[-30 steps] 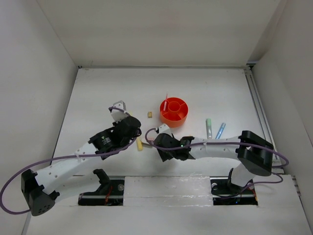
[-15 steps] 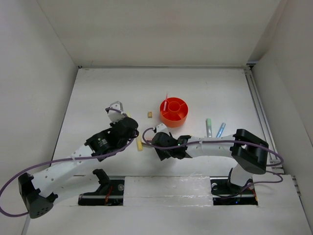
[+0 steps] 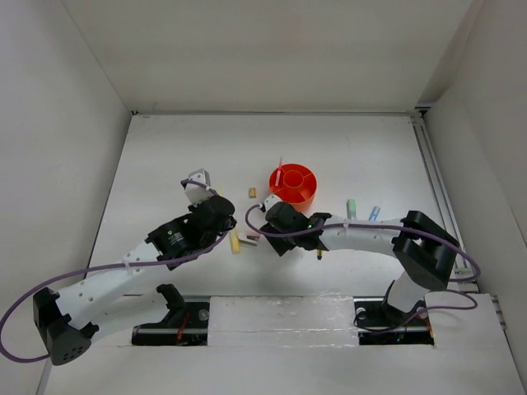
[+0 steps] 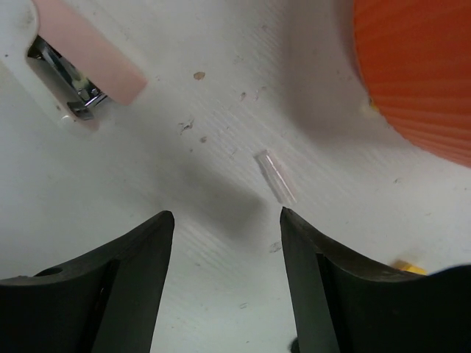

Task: Sort the stationery into containers
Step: Pick up the pen cap from the center of the board.

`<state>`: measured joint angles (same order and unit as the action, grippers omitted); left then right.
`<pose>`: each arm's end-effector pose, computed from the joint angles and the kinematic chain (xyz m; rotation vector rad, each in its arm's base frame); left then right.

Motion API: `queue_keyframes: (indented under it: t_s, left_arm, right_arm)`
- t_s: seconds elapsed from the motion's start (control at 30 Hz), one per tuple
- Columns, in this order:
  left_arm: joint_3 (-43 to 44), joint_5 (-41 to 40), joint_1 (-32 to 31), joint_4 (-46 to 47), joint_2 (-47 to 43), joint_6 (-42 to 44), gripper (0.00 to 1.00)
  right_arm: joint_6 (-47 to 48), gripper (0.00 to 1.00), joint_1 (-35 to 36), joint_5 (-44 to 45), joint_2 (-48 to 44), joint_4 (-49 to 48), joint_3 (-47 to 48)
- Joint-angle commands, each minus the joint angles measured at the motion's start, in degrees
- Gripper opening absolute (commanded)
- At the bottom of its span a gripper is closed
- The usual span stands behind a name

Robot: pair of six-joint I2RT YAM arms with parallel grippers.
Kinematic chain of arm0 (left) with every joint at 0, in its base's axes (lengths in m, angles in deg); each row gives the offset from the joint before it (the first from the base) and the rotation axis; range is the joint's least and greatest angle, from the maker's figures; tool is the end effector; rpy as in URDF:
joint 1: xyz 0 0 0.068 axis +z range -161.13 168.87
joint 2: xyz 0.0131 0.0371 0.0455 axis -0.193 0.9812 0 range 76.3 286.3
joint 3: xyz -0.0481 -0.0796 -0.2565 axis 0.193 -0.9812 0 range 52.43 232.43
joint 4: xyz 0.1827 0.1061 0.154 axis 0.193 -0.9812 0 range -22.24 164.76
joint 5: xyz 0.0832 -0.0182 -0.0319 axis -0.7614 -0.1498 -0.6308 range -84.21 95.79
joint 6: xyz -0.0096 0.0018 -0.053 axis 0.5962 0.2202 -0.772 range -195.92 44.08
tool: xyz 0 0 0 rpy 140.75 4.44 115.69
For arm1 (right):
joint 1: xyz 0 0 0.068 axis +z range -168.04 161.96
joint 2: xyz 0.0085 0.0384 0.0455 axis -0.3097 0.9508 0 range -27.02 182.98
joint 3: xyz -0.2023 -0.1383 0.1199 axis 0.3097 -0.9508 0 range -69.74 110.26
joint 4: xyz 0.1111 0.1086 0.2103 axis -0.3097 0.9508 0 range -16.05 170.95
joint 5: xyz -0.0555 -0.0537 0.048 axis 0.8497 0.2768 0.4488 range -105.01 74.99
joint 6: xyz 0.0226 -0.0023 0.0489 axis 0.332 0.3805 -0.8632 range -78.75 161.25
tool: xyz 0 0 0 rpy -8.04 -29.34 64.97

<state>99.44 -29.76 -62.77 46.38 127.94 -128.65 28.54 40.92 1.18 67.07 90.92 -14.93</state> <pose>0.1351 -0.1374 0.3045 -0.3731 2.0290 -0.4721 0.1768 0.2747 0.1782 -0.8829 2.3416 0.1557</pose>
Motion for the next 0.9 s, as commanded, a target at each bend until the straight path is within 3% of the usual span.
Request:
queue_keyframes:
  t_s: [0.0, 0.47, 0.87]
  left_arm:
    - [0.5, 0.4, 0.4, 2.8, -0.1, 0.9, 0.0]
    - [-2.3, 2.9, 0.4, 7.1, 0.4, 3.4, 0.0]
    - [-2.8, 2.9, 0.4, 6.6, -0.8, 3.4, 0.0]
  right_arm:
    - [7.0, 0.66, -4.0, -4.8, -0.4, -3.3, 1.5]
    - [13.9, 0.66, -13.0, -16.1, 6.3, -9.1, 4.3]
    - [11.5, 0.55, -12.5, -14.4, 8.7, -7.3, 3.8]
